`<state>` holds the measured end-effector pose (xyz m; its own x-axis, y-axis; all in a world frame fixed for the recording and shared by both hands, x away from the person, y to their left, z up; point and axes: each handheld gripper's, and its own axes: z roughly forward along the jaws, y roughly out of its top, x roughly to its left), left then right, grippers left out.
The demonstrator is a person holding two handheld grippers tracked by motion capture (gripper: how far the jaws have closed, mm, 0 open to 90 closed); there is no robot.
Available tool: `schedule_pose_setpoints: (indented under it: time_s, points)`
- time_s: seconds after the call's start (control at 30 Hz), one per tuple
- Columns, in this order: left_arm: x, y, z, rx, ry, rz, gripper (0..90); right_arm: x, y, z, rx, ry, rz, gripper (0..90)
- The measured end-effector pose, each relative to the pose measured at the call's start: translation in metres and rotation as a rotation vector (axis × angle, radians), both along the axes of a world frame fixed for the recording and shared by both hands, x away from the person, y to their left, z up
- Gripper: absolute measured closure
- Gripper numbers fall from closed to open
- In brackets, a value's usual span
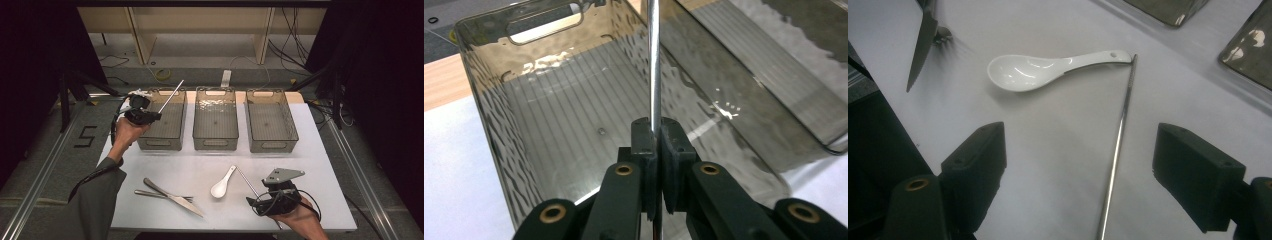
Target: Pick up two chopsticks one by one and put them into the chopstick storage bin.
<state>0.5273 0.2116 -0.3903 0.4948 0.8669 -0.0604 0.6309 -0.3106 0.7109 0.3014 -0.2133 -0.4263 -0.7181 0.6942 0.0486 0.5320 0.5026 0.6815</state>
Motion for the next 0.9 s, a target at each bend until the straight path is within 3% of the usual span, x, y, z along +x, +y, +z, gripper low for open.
schedule_pose_setpoints:
  time_s: [0.43,0.57,0.7,0.73,0.8,0.9]
  points:
    - [0.012,0.004,-0.009,0.034,0.016,0.048,85.4,-0.002,-0.002,-0.001,0.001,0.004,0.008,22.3]
    - [0.015,-0.001,-0.016,0.087,0.03,0.045,85.2,-0.002,-0.002,-0.001,-0.002,0.006,0.013,22.4]
    - [0.019,-0.001,-0.019,0.073,0.031,0.076,84.5,-0.002,-0.003,0.0,0.002,0.004,0.012,22.4]
    - [0.02,0.0,-0.02,0.064,0.031,0.083,83.4,-0.002,-0.003,0.0,0.002,0.005,0.011,22.4]
    - [0.021,-0.001,-0.02,0.058,0.037,0.088,70.8,-0.002,-0.005,0.0,0.002,0.007,0.007,22.4]
    - [0.019,-0.002,-0.018,0.036,0.032,0.09,65.3,-0.002,-0.005,0.0,0.002,0.007,0.007,22.4]
